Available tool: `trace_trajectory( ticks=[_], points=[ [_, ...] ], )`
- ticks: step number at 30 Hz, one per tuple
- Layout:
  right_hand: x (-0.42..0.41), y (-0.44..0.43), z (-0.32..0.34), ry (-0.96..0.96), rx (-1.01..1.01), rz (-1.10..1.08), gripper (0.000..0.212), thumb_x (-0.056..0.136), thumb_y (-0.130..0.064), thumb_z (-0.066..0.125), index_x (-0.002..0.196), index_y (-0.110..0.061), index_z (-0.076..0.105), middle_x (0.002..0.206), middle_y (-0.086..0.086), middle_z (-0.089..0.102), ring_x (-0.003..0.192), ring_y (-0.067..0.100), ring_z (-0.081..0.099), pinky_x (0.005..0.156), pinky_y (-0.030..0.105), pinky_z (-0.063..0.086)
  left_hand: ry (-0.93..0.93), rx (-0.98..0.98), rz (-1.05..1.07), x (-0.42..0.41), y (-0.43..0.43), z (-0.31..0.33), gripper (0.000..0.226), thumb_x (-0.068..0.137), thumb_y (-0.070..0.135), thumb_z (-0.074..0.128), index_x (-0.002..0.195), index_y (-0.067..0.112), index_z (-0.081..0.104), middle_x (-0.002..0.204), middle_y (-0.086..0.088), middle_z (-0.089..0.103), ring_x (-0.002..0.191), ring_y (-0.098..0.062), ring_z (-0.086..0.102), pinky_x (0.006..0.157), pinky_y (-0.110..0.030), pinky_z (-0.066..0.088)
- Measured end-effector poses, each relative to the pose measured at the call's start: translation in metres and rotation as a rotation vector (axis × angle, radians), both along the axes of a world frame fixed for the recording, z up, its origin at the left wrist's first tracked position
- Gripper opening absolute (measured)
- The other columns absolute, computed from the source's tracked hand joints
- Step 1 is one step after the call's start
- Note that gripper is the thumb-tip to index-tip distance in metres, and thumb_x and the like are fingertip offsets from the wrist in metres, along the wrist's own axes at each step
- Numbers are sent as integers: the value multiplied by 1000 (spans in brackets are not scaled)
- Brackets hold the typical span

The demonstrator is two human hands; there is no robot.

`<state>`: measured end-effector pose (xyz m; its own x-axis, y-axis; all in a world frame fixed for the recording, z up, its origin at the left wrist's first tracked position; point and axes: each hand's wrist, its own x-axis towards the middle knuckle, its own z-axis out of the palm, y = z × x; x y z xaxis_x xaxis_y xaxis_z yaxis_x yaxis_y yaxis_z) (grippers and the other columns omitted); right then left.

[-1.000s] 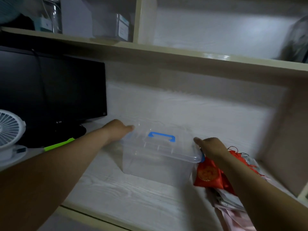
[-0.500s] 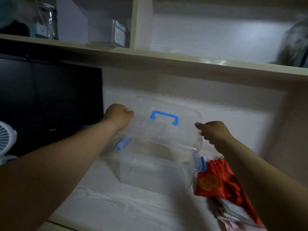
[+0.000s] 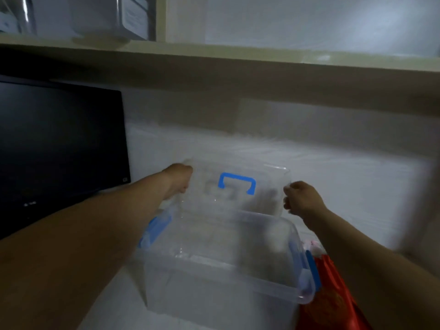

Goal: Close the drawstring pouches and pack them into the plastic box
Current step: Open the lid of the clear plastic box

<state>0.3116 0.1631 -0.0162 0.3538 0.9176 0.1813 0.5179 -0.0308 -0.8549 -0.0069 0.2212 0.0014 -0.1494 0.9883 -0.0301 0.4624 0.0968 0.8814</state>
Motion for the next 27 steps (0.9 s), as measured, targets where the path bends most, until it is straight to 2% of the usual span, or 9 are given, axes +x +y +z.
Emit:
trace_trajectory(
  ticks=[4, 8, 11, 14, 16, 18, 21, 23, 27],
  points=[
    [5, 6, -23, 44, -106, 64, 20, 103, -14, 57, 97, 0, 69, 87, 20, 69, 71, 27, 63, 67, 36, 55, 41, -152, -64, -3, 10, -19, 20, 104, 21, 45, 95, 8, 57, 88, -14, 63, 62, -22, 52, 48, -21, 46],
    [7, 14, -33, 30, -91, 69, 24, 98, -12, 58, 93, 8, 70, 90, 25, 71, 76, 34, 68, 75, 44, 58, 57, -172, -95, -1, 16, -25, 22, 103, 16, 46, 89, 4, 59, 75, -13, 56, 56, -22, 51, 45, -22, 43],
    [9, 10, -34, -16, -84, 31, 33, 98, -19, 58, 102, 13, 67, 100, 32, 70, 90, 44, 70, 89, 60, 57, 52, -159, -100, -3, 19, -25, 26, 104, 25, 48, 103, 4, 63, 98, -15, 63, 73, -25, 57, 63, -30, 48],
    [13, -5, -28, 82, -89, 45, 39, 103, -18, 54, 118, 17, 60, 105, 36, 66, 82, 34, 63, 77, 47, 57, 64, -145, -77, -11, 14, -19, 35, 105, 36, 50, 123, 7, 60, 123, -11, 64, 99, -24, 61, 82, -35, 46],
    [16, -18, -19, 158, -76, 85, 36, 105, -24, 54, 117, 7, 65, 101, 22, 71, 88, 33, 67, 84, 44, 57, 94, -121, -87, -16, 4, -14, 37, 105, 40, 51, 125, 9, 59, 128, -11, 63, 108, -25, 62, 86, -36, 48],
    [15, -36, -5, 182, -73, 165, 34, 105, -34, 53, 113, -5, 69, 104, 14, 75, 98, 33, 71, 92, 45, 56, 146, -67, -106, -20, -14, -7, 39, 105, 41, 52, 123, 7, 61, 126, -13, 64, 116, -30, 63, 94, -39, 51],
    [7, -64, 10, 62, -143, 356, 30, 104, -43, 55, 117, -20, 71, 109, 4, 75, 100, 24, 72, 84, 37, 58, 236, 65, -140, -15, -53, 2, 37, 104, 36, 55, 116, 4, 69, 119, -14, 69, 111, -32, 66, 97, -37, 51],
    [-2, -82, 11, -80, -198, 420, 24, 104, -33, 57, 121, -24, 71, 110, 2, 74, 92, 21, 71, 75, 30, 55, 305, 181, -153, -5, -90, 4, 29, 102, 29, 57, 114, 8, 73, 118, -10, 71, 110, -29, 66, 97, -35, 50],
    [-12, -119, 6, -153, -161, 191, 37, 97, 5, 46, 114, -10, 75, 82, 8, 73, 56, 18, 62, 52, 23, 52, 408, 573, 14, 18, -188, -12, 21, 98, 25, 59, 112, 23, 74, 116, -4, 66, 110, -25, 62, 99, -38, 48]
  ],
)
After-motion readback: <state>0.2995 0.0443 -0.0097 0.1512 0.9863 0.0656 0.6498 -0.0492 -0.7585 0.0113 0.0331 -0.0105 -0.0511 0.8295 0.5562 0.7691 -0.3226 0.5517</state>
